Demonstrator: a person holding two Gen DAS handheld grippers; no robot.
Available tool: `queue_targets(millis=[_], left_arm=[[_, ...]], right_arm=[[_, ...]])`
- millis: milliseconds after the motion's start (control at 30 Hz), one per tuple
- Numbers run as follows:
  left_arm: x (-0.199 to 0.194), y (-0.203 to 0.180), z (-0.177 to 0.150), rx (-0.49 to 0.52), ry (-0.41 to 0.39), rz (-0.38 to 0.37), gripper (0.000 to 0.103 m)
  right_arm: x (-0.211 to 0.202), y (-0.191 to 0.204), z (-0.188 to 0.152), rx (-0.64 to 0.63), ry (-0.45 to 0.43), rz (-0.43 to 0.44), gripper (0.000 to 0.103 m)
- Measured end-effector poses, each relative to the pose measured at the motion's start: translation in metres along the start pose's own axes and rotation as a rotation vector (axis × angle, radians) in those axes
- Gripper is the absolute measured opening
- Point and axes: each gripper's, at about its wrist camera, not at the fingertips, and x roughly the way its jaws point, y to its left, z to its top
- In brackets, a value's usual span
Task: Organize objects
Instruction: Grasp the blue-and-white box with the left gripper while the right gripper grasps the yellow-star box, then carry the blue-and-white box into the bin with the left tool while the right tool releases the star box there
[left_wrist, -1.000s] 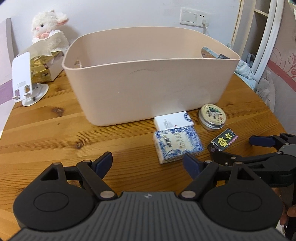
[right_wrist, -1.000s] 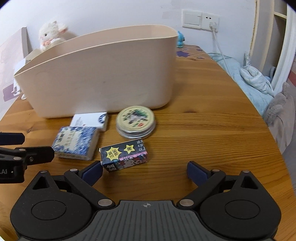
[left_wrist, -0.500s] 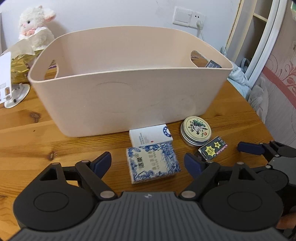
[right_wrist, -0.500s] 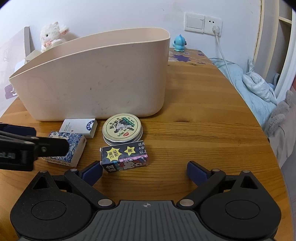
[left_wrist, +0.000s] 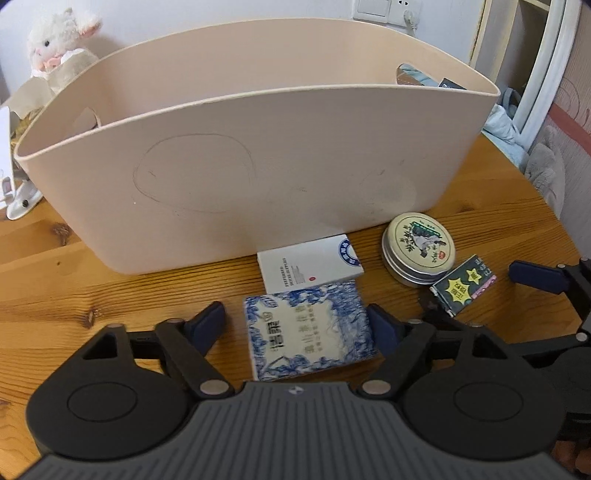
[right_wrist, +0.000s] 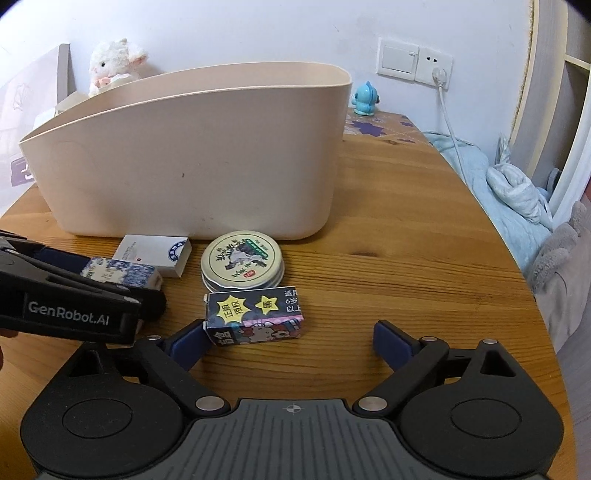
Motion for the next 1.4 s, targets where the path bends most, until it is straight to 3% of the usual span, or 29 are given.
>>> queue_targets(millis=[100, 233, 267, 467, 667, 1067, 1400], left_arm=[[-0.004, 0.003, 0.0, -0.014, -0.003, -0.007, 0.068], [-0.008, 0.009, -0.002, -0.032, 0.001, -0.012, 0.067], [-0.009, 0.01, -0.003, -0.027, 0.002, -0.01, 0.067], [-0.019, 0.015, -0.01, -0.016, 0.008, -0.019, 0.066], [-0.046, 0.02, -0.013, -0.013, -0.041, -0.032, 0.066], [-0.105, 0.045, -0.003, -0.033, -0.196, -0.018, 0.066], [-0.14, 0.058, 0.025, -0.023, -0.33, 0.006, 0.066]], right_arm=[[-0.002, 0.003, 0.003, -0.005, -0.003, 0.006, 0.08], [-0.005, 0.01, 0.006, -0.021, -0.008, 0.015, 0.05], [-0.006, 0.011, 0.007, -0.024, -0.007, 0.017, 0.047], [-0.013, 0.013, 0.005, -0.016, 0.007, 0.027, 0.047], [-0.039, 0.014, 0.009, -0.017, -0.033, 0.037, 0.047], [-0.103, 0.018, 0.034, -0.03, -0.208, 0.038, 0.047], [-0.128, 0.017, 0.072, -0.018, -0.339, 0.034, 0.047]])
